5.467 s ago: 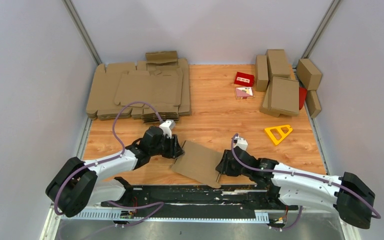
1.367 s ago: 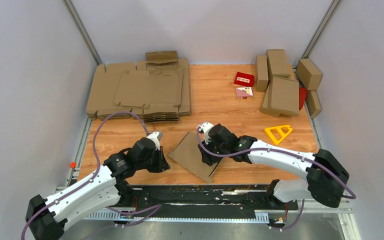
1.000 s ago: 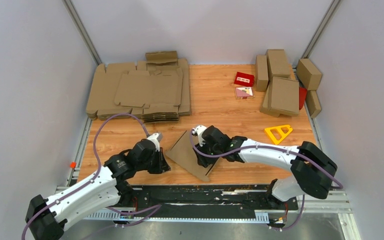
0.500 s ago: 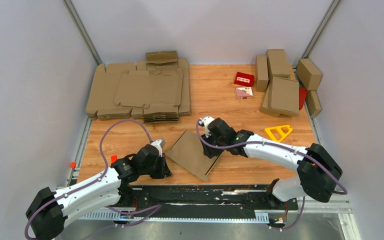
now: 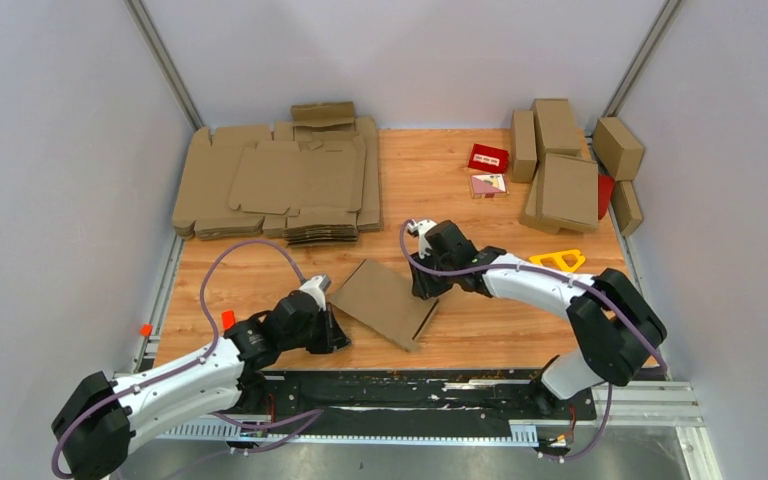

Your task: Fold the paper box

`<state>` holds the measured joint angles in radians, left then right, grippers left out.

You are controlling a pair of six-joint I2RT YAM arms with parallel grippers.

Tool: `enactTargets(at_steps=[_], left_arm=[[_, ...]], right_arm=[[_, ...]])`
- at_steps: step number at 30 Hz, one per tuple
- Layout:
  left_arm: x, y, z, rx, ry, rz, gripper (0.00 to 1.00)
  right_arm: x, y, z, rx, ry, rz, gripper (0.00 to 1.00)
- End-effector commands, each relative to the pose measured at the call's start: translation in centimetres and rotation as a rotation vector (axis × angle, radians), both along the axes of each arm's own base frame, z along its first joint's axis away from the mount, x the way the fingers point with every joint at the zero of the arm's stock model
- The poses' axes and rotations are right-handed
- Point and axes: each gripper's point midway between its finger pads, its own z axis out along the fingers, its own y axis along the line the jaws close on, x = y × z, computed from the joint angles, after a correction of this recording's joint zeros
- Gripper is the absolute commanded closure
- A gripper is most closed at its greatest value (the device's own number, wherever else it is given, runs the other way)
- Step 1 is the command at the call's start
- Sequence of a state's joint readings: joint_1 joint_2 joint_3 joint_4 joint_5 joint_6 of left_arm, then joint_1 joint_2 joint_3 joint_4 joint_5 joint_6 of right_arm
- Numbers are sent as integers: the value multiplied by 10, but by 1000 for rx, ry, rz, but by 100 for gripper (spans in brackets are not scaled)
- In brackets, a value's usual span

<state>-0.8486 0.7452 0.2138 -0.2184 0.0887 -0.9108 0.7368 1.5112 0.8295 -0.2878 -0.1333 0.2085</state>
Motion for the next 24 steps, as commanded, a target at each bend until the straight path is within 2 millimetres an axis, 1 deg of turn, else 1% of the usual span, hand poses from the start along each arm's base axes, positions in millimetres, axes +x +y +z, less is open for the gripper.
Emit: enactTargets(at_steps=[1, 15, 18, 22, 24], left_arm=[[9, -7, 5, -36, -34, 18, 100], [14, -13, 13, -85, -51, 41, 100], [17, -11, 10, -85, -66, 59, 100], [18, -16, 11, -96, -64, 48, 100], [18, -16, 8, -99, -60, 51, 100]], right_arm=[[-1, -3, -17, -2, 38, 13, 69], [-4, -2, -26, 28, 79, 33, 69], [-5, 0, -25, 40, 80, 40, 69], [-6, 1, -27, 45, 86, 45, 69], [-7, 2, -28, 49, 90, 48, 69]])
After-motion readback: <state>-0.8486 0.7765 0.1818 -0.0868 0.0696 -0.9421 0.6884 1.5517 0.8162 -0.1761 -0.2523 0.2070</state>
